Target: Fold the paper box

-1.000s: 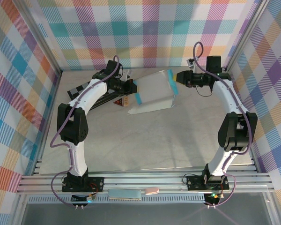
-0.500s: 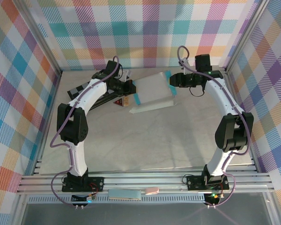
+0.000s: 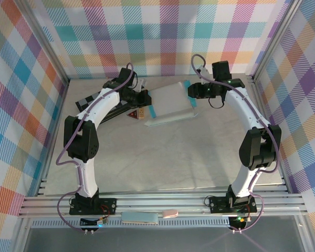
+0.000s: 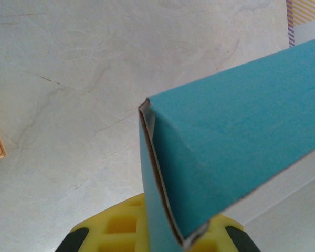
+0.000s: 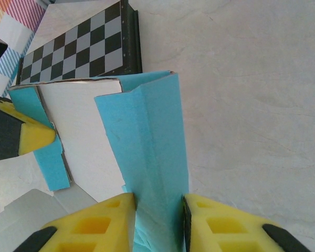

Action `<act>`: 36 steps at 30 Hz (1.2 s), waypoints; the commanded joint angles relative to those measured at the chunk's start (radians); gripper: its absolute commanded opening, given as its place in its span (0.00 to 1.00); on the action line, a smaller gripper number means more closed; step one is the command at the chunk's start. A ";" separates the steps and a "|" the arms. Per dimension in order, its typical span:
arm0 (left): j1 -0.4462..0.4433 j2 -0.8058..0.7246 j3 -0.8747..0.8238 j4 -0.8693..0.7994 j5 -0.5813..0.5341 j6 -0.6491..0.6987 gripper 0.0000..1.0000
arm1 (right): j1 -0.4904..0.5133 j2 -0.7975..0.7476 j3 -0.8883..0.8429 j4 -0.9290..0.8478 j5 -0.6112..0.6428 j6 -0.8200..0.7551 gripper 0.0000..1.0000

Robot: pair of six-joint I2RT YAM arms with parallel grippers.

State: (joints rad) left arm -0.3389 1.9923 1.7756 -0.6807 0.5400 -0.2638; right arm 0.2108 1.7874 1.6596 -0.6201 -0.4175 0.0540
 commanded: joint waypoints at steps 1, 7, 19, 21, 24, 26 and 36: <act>-0.041 -0.056 0.016 0.068 0.052 0.024 0.00 | 0.032 0.003 0.005 0.008 -0.021 0.027 0.27; -0.045 -0.091 -0.032 0.129 0.063 0.038 0.00 | 0.042 -0.035 -0.040 0.058 0.026 0.046 0.22; -0.011 -0.098 -0.067 0.170 0.165 -0.006 0.00 | 0.041 -0.085 -0.099 0.079 0.007 0.014 0.22; -0.021 -0.097 -0.060 0.168 0.157 -0.008 0.00 | 0.045 -0.090 -0.120 0.102 0.004 0.034 0.23; -0.035 -0.098 -0.049 0.159 0.138 -0.007 0.00 | 0.060 -0.087 -0.124 0.100 0.037 0.031 0.26; -0.041 -0.101 -0.049 0.162 0.131 -0.009 0.00 | 0.066 -0.080 -0.119 0.090 0.065 0.021 0.26; -0.072 -0.100 -0.029 0.150 0.098 0.000 0.00 | 0.137 -0.021 -0.087 0.026 0.242 -0.043 0.21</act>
State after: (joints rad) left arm -0.3634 1.9415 1.7023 -0.6022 0.5518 -0.2649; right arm 0.2848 1.7302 1.5547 -0.5415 -0.1581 0.0410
